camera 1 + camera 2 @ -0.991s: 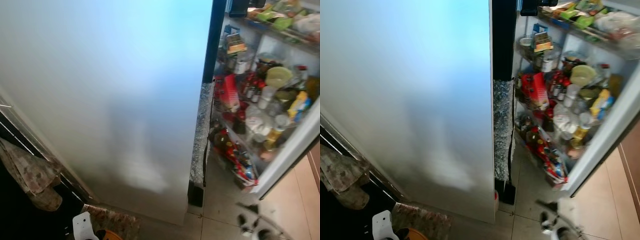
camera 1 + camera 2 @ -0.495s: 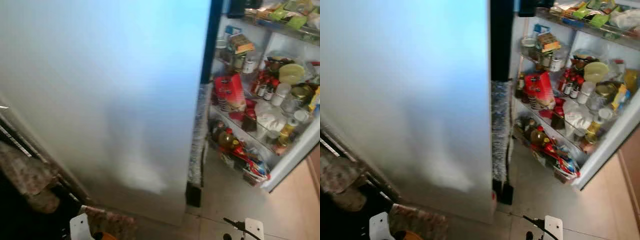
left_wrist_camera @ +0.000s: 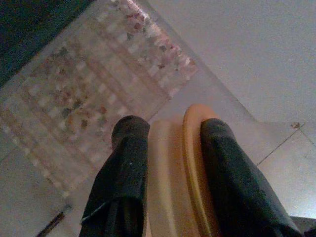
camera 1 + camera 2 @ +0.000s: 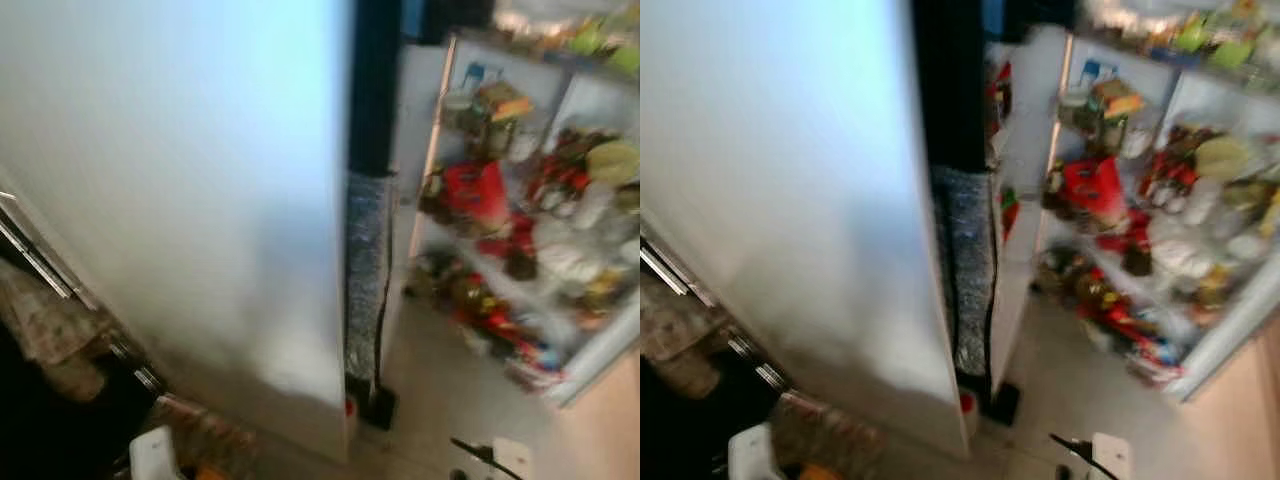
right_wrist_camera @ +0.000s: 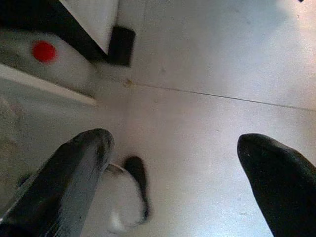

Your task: Restocking fridge

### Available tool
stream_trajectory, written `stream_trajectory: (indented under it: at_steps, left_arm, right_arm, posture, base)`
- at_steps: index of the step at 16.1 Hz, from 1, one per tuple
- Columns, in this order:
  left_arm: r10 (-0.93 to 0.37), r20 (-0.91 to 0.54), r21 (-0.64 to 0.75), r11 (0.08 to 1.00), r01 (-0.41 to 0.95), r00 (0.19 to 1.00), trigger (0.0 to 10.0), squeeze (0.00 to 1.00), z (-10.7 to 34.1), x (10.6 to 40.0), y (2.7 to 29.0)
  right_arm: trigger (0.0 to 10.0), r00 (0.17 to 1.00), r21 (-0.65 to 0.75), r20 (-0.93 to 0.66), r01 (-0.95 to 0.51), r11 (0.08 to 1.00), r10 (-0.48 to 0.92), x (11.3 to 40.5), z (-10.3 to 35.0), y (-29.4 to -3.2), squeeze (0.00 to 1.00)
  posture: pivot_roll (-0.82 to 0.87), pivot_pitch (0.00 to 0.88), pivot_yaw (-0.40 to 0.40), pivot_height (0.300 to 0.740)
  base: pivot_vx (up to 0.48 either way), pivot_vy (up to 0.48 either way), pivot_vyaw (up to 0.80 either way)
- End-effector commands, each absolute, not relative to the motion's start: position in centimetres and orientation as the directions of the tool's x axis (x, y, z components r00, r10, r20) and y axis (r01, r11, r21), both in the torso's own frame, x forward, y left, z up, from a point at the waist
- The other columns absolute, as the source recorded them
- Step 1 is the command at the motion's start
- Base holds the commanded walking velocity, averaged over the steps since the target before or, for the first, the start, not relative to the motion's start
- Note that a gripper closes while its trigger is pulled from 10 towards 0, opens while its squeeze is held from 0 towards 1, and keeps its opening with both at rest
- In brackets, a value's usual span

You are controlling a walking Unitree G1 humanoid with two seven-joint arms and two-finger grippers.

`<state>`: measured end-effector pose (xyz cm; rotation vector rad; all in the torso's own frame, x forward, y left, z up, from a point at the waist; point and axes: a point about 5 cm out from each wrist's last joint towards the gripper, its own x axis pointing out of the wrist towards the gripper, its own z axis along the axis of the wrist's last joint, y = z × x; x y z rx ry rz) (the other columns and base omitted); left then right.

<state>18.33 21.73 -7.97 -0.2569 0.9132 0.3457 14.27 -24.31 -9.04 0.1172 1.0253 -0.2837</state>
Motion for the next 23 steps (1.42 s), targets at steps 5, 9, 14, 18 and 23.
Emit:
stream_trajectory:
  at_steps: [5,9,14,18,23]
  left_arm:
    - [0.173,-0.837,-0.055,0.917,-0.395,0.519,10.0,0.0,-8.6,17.1,21.7]
    - [0.171,-0.837,-0.063,0.913,-0.402,0.52,10.0,0.0,-8.6,17.2,21.4]
    - [0.165,-0.85,-0.074,0.903,-0.422,0.501,10.0,0.0,-9.0,16.6,20.5]
    - [0.13,-0.864,-0.094,0.908,-0.409,0.487,10.0,0.0,-9.4,16.3,18.9]
    - [0.163,-0.844,-0.099,0.889,-0.447,0.511,10.0,0.0,-8.9,17.4,19.3]
  right_arm:
    - [10.0,0.479,-0.011,-0.863,0.3,0.954,-0.161,14.0,-9.3,-23.9,0.0]
    - [10.0,0.496,-0.003,-0.856,0.271,0.963,-0.142,14.3,-9.1,-24.0,0.0]
    - [10.0,0.495,-0.034,-0.856,0.229,0.973,-0.147,14.1,-8.8,-25.4,0.0]
    - [10.0,0.506,-0.095,-0.85,0.129,0.987,-0.148,14.2,-8.1,-26.9,0.0]
    - [10.0,0.493,-0.095,-0.86,0.096,0.991,-0.13,14.5,-8.2,-26.7,0.0]
  posture:
    - [-0.15,0.0,0.07,0.74]
    - [-0.14,0.0,0.044,0.74]
    - [-0.14,0.0,0.007,0.74]
    - [-0.18,0.0,-0.02,0.74]
    - [-0.1,0.0,-0.078,0.74]
  base:
    - [0.0,-0.357,0.73]
    - [0.0,-0.356,0.17]
    - [0.0,-0.356,0.8]
    - [0.0,-0.353,0.4]
    - [0.0,-0.338,0.25]
